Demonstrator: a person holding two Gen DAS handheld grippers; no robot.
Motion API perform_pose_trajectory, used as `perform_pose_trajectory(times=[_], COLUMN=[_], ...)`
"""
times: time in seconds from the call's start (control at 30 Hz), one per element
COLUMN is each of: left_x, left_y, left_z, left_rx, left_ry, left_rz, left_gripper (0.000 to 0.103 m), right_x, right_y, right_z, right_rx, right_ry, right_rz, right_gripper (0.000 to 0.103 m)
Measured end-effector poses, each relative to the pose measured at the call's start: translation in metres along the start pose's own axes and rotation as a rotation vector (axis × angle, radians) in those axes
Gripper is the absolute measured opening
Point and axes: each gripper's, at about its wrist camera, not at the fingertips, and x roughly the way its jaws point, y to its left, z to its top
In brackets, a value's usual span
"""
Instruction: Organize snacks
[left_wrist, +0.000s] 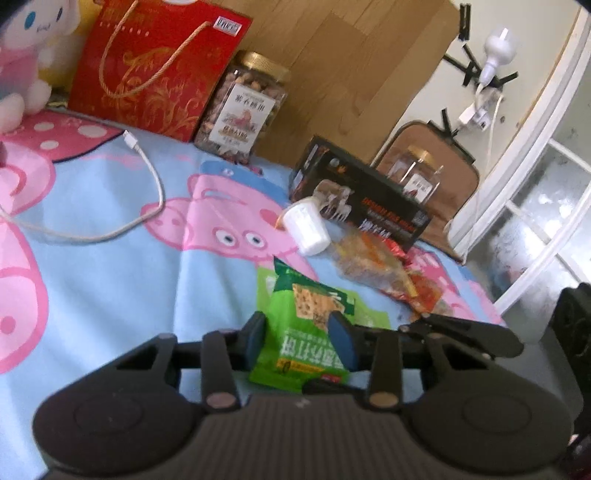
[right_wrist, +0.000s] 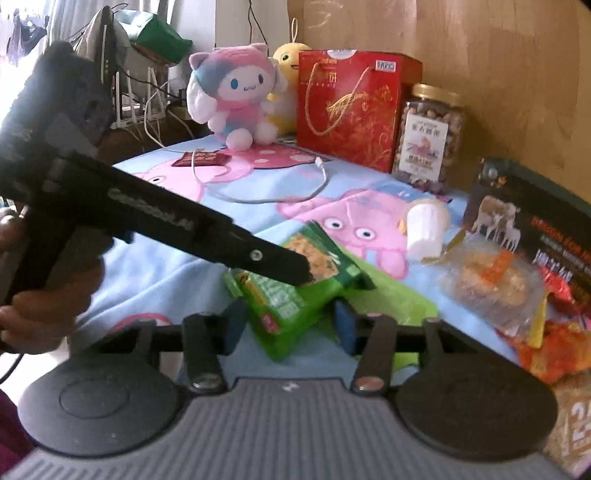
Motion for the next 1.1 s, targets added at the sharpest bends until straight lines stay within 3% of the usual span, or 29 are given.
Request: perform_pose_trajectory(times=[0.2,0.43,0.63,0.9,1.1], left_x=[-0.011,0.013,0.045,0.131,0.208], left_y=[-0.016,-0.032,-0.068,-0.130,-0.150], left_z=[0.014,0.019,0.060,0.140,0.162], left_rx=[0.036,0.062,0.175,0.364,0.379], left_ry=[-0.052,-0.004,-0.002,-0.090,-0.042], left_rz=[-0.029,-0.055,-0.087,-0.104,-0.086], left_gripper=[0.037,0.037,0.038,0.043,0.046], right_x=[-0.015,-0.026,-0.040,-0.039,-0.016], right_y=[-0.012,-0.026,-0.054,-0.144,-0.210], right_z=[0.011,0.009,0.019,0.060,0.065], right_rx=[0.038,0.092,0.093,0.107,0.223], right_ry=[-0.092,-0.125,-0.196,-0.315,-0.285], right_rz=[-0.012,-0.040,-0.143,-0.344,-0.420], right_gripper=[0.049,0.049,0.049,0.049,0.050])
